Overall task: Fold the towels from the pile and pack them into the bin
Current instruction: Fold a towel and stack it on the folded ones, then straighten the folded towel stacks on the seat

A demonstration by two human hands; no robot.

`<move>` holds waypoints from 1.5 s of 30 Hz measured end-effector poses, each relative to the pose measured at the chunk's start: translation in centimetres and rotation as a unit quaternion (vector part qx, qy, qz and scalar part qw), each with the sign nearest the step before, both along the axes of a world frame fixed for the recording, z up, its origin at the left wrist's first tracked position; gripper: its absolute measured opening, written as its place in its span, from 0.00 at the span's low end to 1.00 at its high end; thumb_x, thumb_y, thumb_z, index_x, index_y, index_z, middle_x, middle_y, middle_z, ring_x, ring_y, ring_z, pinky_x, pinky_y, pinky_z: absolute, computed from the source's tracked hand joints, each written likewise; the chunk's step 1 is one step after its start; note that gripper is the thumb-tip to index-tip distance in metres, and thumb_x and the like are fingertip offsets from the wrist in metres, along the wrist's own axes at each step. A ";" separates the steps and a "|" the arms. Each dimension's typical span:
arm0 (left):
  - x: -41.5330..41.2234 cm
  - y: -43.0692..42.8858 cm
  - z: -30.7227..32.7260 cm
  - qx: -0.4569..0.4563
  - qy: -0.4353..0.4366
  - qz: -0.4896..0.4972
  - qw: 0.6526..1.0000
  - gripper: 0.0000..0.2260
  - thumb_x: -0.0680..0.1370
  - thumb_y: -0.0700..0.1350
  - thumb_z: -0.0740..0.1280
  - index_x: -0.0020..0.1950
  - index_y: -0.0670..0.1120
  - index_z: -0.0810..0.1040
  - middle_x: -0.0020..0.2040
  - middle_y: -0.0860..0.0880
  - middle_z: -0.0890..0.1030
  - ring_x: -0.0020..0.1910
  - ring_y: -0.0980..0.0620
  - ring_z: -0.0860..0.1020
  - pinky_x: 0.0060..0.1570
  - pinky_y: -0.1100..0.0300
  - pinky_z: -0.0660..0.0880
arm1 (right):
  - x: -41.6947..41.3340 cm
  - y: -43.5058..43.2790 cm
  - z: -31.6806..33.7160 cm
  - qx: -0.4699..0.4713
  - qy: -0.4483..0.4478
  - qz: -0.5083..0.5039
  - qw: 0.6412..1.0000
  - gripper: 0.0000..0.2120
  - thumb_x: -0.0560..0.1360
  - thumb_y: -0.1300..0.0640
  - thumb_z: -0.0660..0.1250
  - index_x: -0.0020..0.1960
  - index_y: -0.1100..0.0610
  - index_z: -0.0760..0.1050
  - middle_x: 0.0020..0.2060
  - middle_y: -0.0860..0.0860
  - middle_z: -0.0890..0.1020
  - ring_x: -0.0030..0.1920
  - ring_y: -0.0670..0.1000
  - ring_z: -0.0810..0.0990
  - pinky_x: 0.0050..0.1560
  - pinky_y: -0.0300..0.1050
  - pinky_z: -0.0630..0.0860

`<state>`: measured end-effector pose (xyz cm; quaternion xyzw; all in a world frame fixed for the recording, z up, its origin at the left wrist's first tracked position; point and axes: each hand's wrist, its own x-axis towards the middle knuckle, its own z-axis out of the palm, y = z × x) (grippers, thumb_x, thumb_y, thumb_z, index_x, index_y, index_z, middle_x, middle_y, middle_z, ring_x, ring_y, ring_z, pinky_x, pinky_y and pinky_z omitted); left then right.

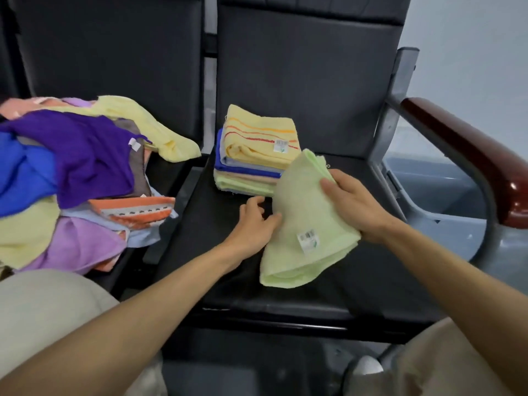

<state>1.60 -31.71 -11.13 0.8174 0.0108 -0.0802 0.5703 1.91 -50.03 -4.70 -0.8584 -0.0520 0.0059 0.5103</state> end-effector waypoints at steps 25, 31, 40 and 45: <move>14.6 -14.6 4.8 0.110 -0.089 0.076 0.987 0.12 0.84 0.45 0.53 0.66 0.44 0.63 0.58 0.45 0.73 0.51 0.48 0.72 0.47 0.54 0.67 | 14.3 -13.1 -2.4 -0.112 -0.077 -0.252 0.958 0.16 0.81 0.51 0.56 0.63 0.60 0.70 0.58 0.58 0.78 0.59 0.60 0.75 0.50 0.47 0.67; 17.5 -15.5 0.3 0.159 0.012 0.068 0.985 0.25 0.81 0.41 0.56 0.77 0.42 0.52 0.73 0.41 0.64 0.67 0.41 0.69 0.62 0.51 0.68 | 17.0 -12.9 -7.4 -0.149 0.020 -0.204 0.967 0.19 0.77 0.55 0.63 0.65 0.62 0.68 0.62 0.58 0.76 0.62 0.59 0.74 0.54 0.44 0.68; 15.4 -14.3 0.6 0.223 -0.003 -0.034 0.974 0.33 0.81 0.42 0.57 0.79 0.46 0.40 0.75 0.41 0.56 0.70 0.41 0.65 0.67 0.52 0.64 | 14.6 -12.1 -6.5 -0.213 0.035 -0.195 0.957 0.19 0.77 0.57 0.62 0.65 0.63 0.68 0.62 0.59 0.76 0.63 0.60 0.73 0.55 0.45 0.69; 11.5 -11.4 3.2 0.302 -0.015 -0.112 0.946 0.27 0.81 0.45 0.57 0.78 0.45 0.54 0.74 0.43 0.64 0.70 0.44 0.67 0.64 0.54 0.68 | 11.3 -9.4 -4.3 -0.250 0.002 -0.222 0.942 0.20 0.75 0.58 0.61 0.66 0.60 0.67 0.65 0.58 0.73 0.64 0.63 0.71 0.63 0.59 0.70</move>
